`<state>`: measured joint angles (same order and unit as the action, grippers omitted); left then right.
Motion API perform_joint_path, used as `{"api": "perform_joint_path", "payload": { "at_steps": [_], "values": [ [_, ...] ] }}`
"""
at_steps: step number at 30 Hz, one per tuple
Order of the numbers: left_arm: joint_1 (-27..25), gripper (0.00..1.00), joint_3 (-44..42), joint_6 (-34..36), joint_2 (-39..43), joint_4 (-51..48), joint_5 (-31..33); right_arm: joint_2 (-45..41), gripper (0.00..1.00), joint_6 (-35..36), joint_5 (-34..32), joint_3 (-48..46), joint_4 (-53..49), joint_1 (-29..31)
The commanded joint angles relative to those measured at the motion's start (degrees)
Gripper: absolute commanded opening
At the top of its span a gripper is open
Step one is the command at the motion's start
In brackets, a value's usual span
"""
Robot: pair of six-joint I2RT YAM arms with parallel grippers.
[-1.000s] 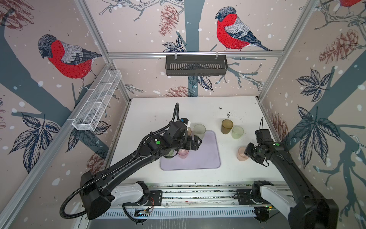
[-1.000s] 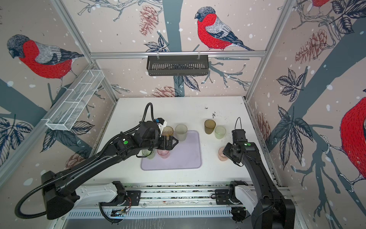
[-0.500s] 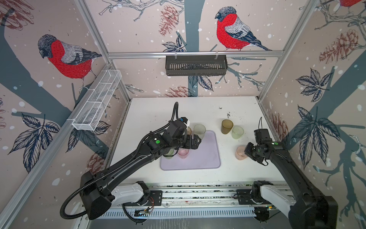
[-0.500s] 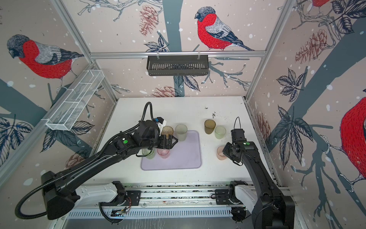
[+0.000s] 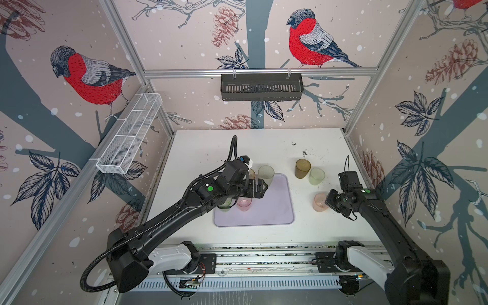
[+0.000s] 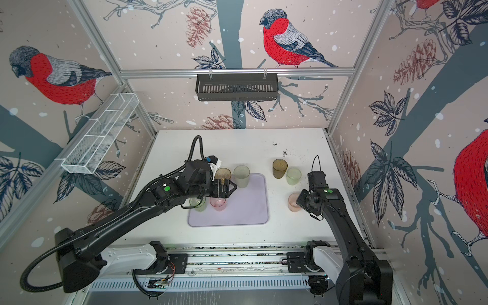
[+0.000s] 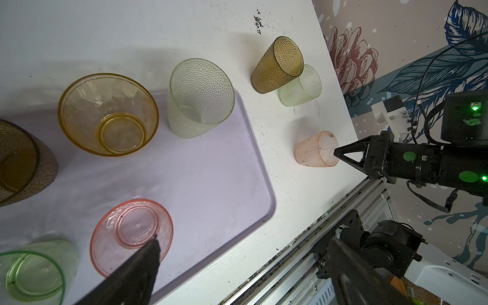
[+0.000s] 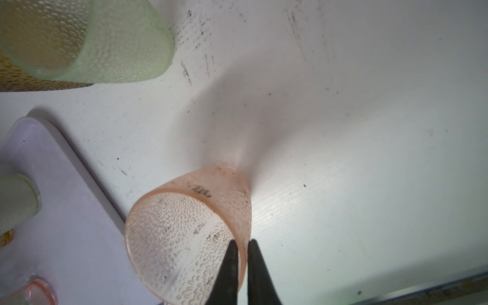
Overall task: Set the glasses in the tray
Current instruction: 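Lower the right gripper onto the rim of the peach textured glass and close, then lift the peach glass with the right gripper and carry it over the tray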
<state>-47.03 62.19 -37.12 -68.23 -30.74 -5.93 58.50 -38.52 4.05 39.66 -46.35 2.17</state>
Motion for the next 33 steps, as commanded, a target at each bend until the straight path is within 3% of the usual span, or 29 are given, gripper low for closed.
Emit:
{"api": "perform_joint_path", "payload": {
  "at_steps": [1,12,19,33],
  "values": [
    [0.1,0.98,0.2,0.1,0.4,1.2,0.4,-0.1,0.10,1.3,-1.2,0.1,0.2,0.1],
    [0.1,0.98,0.1,-0.4,0.9,0.6,1.0,-1.9,0.01,1.7,-2.0,1.0,-0.4,0.5],
    [0.2,0.98,0.0,-0.5,1.4,-0.9,2.0,-3.0,0.00,1.1,-5.2,5.1,-2.9,4.4],
    [1.8,0.98,1.7,-0.7,2.6,-5.3,3.3,4.5,0.00,-2.2,-15.8,20.6,-10.0,24.2]
  ]
}}
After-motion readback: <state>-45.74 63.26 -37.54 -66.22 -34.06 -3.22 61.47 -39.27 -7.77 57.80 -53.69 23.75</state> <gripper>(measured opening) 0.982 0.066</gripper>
